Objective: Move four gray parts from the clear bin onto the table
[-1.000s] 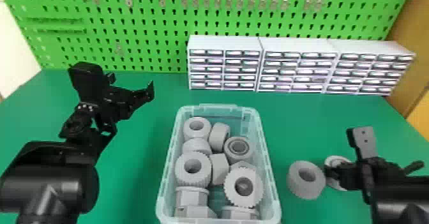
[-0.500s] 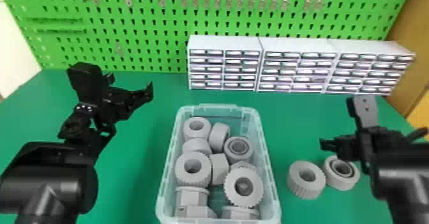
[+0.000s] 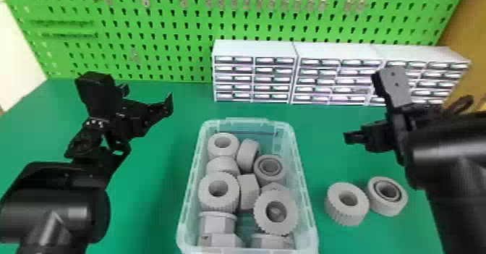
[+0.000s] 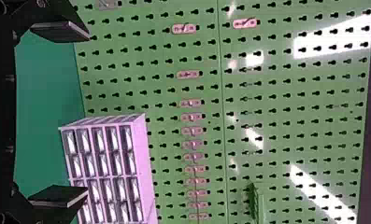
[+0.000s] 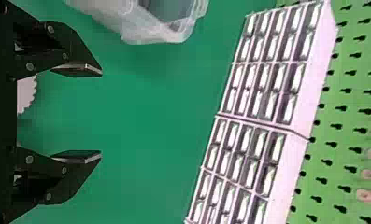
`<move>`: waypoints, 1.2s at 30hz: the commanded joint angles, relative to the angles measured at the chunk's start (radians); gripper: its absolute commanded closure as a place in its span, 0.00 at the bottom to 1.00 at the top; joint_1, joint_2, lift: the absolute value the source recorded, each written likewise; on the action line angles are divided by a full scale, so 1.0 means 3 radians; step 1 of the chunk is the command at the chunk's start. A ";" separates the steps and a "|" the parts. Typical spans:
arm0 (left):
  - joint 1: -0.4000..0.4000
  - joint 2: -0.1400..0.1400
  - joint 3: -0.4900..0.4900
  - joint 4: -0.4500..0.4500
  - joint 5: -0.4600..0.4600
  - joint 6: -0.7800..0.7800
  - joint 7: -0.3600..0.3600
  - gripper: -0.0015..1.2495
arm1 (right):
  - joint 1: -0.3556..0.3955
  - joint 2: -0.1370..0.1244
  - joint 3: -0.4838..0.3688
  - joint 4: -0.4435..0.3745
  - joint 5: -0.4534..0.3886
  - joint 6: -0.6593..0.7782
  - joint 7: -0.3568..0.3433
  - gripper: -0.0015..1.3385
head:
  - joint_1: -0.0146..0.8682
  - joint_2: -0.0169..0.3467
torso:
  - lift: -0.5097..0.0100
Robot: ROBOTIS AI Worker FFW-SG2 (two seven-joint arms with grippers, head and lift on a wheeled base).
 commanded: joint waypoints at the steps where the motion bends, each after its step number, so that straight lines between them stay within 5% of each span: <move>1: 0.0001 0.0002 0.0005 0.0000 -0.0013 0.0005 -0.0013 0.10 | -0.0051 0.0068 0.0113 -0.0120 0.0032 0.0191 0.0017 0.46 | 0.78 0.14 | 0.89; 20: -0.0004 0.0002 0.0010 -0.0005 -0.0038 0.0026 -0.0039 0.10 | -0.0169 0.0150 0.0772 -0.0288 -0.0101 0.0702 0.0191 0.46 | 0.78 0.14 | 0.89; 29: -0.0019 -0.0003 -0.0010 0.0000 -0.0059 0.0051 -0.0044 0.10 | -0.0240 0.0068 0.0982 -0.0288 -0.0474 0.0702 0.0191 0.46 | 0.78 0.14 | 0.89; 36: -0.0030 -0.0003 -0.0020 0.0000 -0.0069 0.0061 -0.0044 0.10 | -0.0317 -0.0080 0.1099 -0.0288 -0.0822 0.0702 0.0191 0.46 | 0.78 0.14 | 0.89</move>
